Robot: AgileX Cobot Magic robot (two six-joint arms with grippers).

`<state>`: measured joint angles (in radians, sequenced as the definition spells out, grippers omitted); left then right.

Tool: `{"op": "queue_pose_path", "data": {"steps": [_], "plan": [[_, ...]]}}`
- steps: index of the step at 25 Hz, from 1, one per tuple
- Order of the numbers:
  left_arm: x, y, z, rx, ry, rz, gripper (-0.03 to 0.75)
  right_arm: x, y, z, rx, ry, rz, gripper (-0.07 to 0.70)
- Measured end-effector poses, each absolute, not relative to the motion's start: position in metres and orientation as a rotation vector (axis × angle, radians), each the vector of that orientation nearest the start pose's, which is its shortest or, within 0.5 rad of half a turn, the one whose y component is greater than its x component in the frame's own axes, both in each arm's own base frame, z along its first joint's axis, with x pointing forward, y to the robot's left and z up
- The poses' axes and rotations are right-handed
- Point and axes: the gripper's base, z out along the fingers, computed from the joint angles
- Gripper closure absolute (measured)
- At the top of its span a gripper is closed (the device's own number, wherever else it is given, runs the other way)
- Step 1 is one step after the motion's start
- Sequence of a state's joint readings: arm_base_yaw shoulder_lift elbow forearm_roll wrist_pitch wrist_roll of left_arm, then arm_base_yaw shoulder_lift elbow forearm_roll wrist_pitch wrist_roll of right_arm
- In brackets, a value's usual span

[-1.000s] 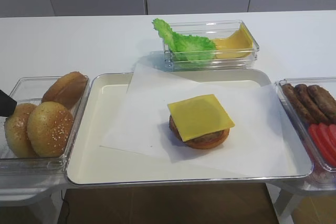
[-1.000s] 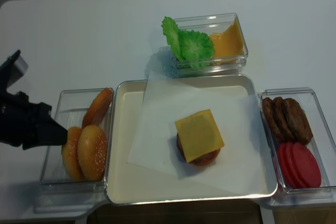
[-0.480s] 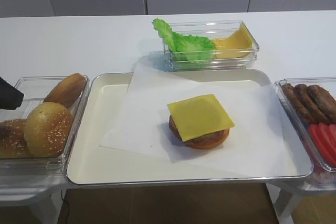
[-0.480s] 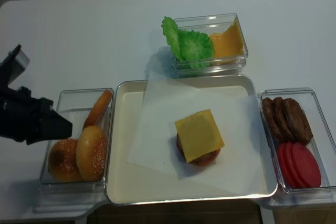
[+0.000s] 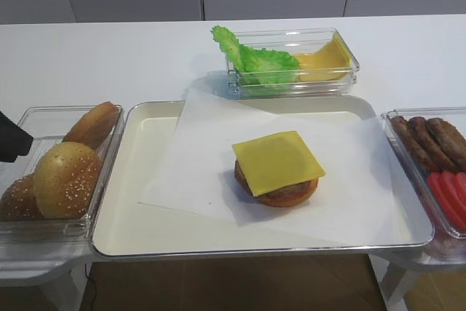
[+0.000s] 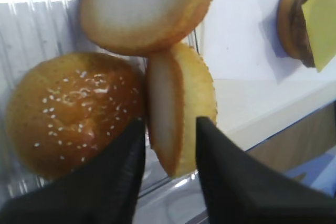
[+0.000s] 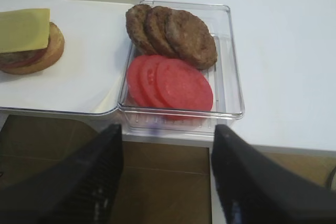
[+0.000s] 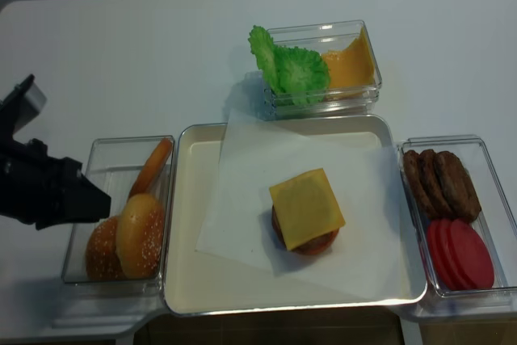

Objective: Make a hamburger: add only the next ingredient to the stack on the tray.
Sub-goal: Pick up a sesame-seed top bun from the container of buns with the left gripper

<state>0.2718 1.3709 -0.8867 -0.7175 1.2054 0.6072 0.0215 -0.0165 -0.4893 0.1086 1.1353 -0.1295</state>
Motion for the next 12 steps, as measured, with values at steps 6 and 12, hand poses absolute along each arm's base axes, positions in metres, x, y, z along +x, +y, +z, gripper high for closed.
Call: {"op": "queue_pose_path", "data": {"steps": [6, 12], "plan": [[0.233, -0.013, 0.256, 0.232, 2.808, -0.814, 0.252, -0.01, 0.009, 0.269, -0.169, 2.102, 0.067, 0.204], [0.235, -0.016, 0.255, 0.212, 2.802, -0.779, 0.222, -0.01, 0.009, 0.269, -0.168, 2.102, 0.068, 0.204]]}}
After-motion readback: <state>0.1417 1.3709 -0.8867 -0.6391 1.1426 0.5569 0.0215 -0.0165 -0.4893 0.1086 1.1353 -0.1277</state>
